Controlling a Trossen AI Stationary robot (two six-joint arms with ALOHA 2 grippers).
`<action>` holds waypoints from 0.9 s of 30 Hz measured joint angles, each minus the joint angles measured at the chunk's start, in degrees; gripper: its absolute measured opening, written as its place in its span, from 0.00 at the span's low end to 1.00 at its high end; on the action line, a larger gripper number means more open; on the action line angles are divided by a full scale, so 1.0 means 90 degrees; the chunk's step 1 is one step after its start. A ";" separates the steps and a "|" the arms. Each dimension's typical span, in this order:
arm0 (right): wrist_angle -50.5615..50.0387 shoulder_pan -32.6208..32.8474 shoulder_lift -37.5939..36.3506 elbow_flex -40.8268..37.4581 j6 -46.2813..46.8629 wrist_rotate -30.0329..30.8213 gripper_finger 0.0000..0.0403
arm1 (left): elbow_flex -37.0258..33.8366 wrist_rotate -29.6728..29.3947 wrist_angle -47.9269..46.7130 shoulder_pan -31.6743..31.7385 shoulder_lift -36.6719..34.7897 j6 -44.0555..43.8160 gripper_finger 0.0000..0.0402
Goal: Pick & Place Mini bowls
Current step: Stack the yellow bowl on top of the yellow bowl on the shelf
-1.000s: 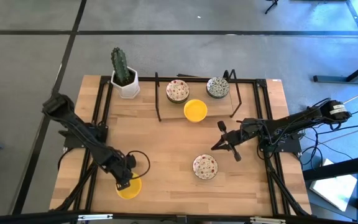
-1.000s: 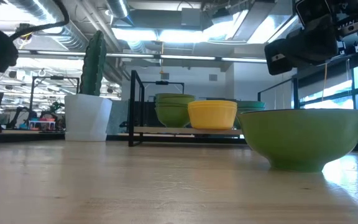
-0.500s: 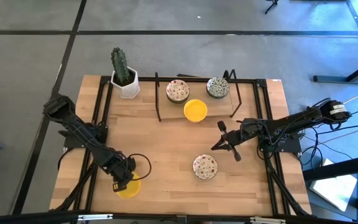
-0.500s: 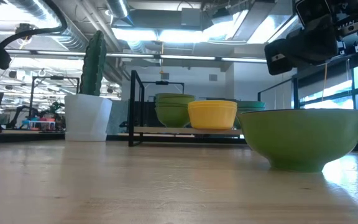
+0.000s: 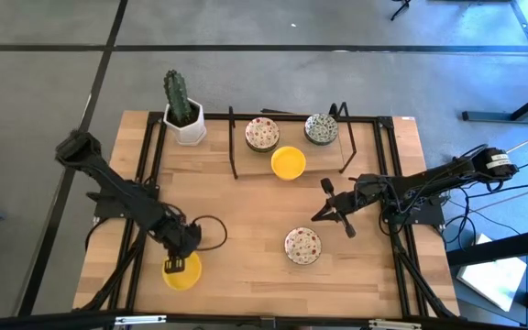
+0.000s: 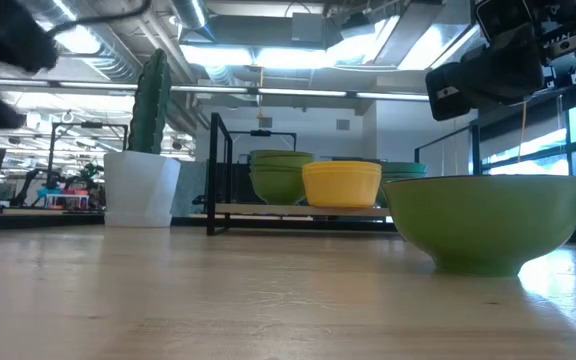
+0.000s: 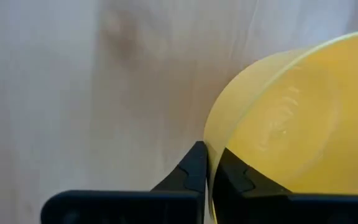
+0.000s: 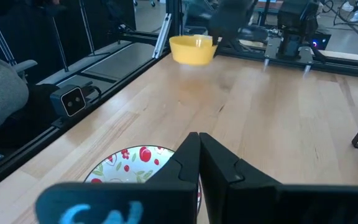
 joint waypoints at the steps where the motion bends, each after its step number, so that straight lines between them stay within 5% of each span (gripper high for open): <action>1: 0.0000 -0.0001 -0.0001 0.0000 0.0000 -0.0001 0.02 | 0.0000 -0.0073 -0.0020 0.0065 -0.0173 0.0088 0.01; 10: 0.0000 -0.0001 0.0000 0.0000 -0.0002 0.0000 0.02 | 0.0452 -0.1742 -0.0658 0.0599 -0.2005 0.1356 0.01; 17: 0.0002 -0.0001 0.0000 0.0000 -0.0022 0.0000 0.02 | 0.0435 -0.2299 -0.0568 0.1020 -0.3511 0.2523 0.01; 22: 0.0002 -0.0002 0.0000 0.0000 -0.0062 0.0000 0.02 | -0.0295 -0.2495 0.0242 0.1260 -0.4608 0.3106 0.01; 27: 0.0000 -0.0001 0.0000 0.0000 -0.0138 0.0000 0.02 | -0.1250 -0.3067 0.0277 0.1552 -0.5719 0.2139 0.01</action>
